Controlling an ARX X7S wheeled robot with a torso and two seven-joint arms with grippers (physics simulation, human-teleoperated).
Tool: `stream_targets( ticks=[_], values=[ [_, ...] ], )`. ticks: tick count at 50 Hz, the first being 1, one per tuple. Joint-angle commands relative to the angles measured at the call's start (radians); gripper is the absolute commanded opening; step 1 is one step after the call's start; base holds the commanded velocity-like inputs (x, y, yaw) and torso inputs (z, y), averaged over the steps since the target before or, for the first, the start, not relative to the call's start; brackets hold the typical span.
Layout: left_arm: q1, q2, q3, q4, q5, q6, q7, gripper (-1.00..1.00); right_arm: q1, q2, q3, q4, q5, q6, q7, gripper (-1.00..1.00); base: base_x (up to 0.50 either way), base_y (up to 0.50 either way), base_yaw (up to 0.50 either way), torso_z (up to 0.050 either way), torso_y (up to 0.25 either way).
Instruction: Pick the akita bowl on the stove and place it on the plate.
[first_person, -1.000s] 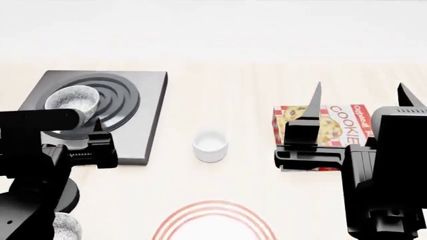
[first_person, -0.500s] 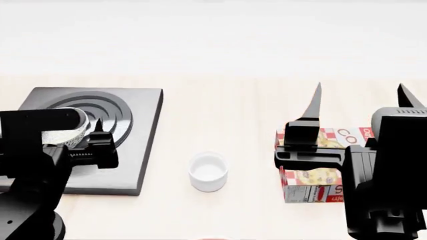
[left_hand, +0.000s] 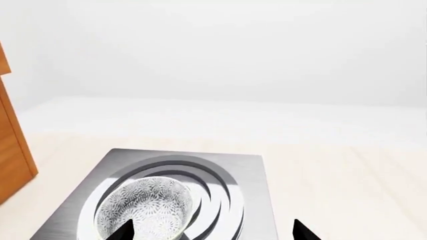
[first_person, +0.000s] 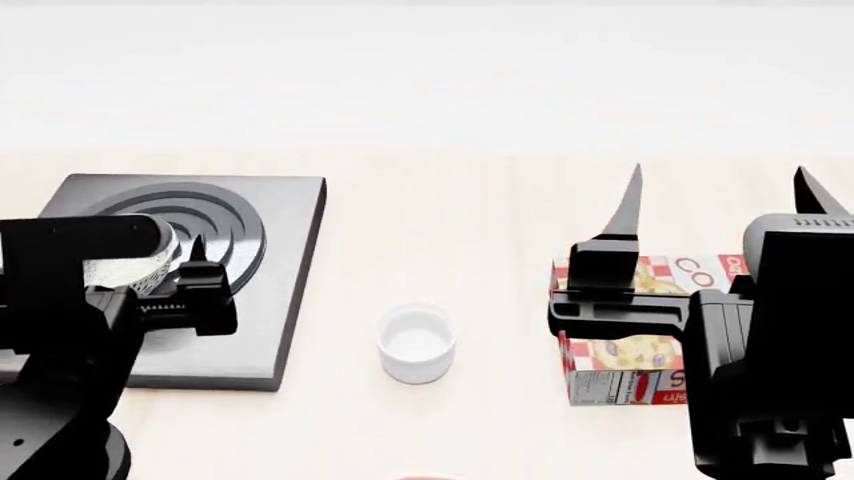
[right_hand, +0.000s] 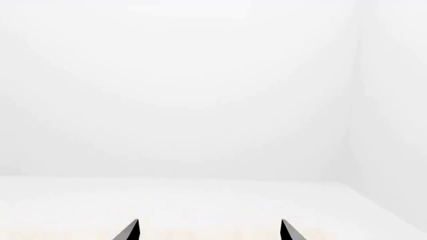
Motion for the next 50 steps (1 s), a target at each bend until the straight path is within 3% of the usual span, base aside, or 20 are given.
stream_targets(
  ticks=[1,20,34,50],
  values=[
    [-0.005,-0.002,0.002,-0.004,-0.007,0.002,0.000,1.00,-0.004,0.002,-0.002,0.005,0.003,-0.011,0.002,1.00,0.00,0.00,0.00,0.000,0.000],
    [-0.045,-0.016,0.013,-0.034,0.000,0.009,0.006,1.00,-0.007,0.006,-0.002,0.006,0.010,-0.019,0.008,1.00,0.00,0.00,0.00,0.000,0.000],
    [-0.331,0.004,-0.003,-0.232,-0.018,-0.107,0.016,1.00,-0.001,0.011,-0.005,0.008,0.017,-0.015,0.012,1.00,0.00,0.00,0.00,0.000,0.000],
    [-0.617,0.018,0.012,-0.580,0.032,-0.080,0.044,1.00,-0.003,0.011,-0.004,0.004,0.030,-0.014,0.015,1.00,0.00,0.00,0.00,0.000,0.000]
  ],
)
